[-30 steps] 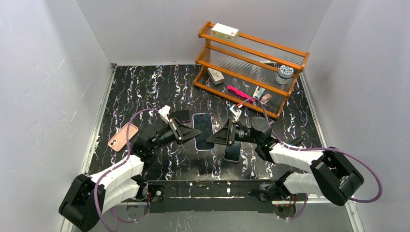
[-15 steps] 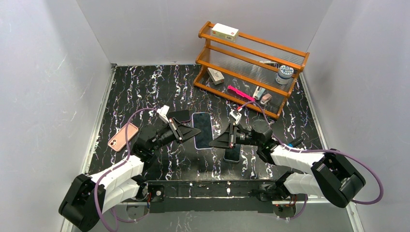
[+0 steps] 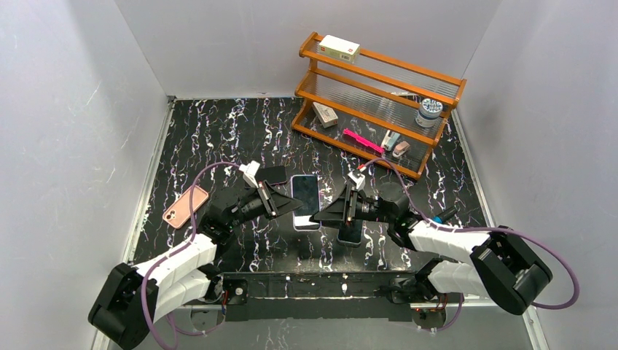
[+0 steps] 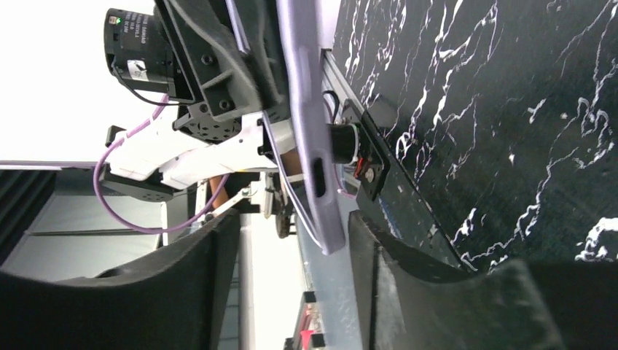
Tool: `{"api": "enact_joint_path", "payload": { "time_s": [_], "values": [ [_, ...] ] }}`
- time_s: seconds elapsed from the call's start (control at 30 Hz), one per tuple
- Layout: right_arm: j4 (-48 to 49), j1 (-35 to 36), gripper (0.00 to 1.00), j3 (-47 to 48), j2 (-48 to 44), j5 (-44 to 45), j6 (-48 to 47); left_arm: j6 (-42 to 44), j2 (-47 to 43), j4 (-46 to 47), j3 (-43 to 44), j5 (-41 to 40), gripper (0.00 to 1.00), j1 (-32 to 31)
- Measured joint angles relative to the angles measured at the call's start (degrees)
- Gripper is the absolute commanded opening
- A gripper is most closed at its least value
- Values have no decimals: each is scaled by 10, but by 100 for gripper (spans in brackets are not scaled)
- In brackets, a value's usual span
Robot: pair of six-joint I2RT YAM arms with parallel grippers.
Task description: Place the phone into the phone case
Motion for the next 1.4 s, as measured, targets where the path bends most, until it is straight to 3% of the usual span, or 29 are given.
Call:
{"api": "enact_joint_path", "payload": {
  "time_s": [0.23, 0.5, 1.27, 1.4],
  "values": [
    [-31, -1, 86, 1, -51, 21, -52, 17, -3, -28, 1, 55, 0, 1],
    [-97, -3, 89, 39, -103, 26, -137, 31, -10, -30, 19, 127, 0, 1],
    [-59, -40, 50, 50, -99, -12, -137, 38, -5, -10, 33, 203, 0, 1],
    [-60, -45, 33, 50, -97, -11, -137, 38, -1, -2, 33, 204, 0, 1]
  ]
}}
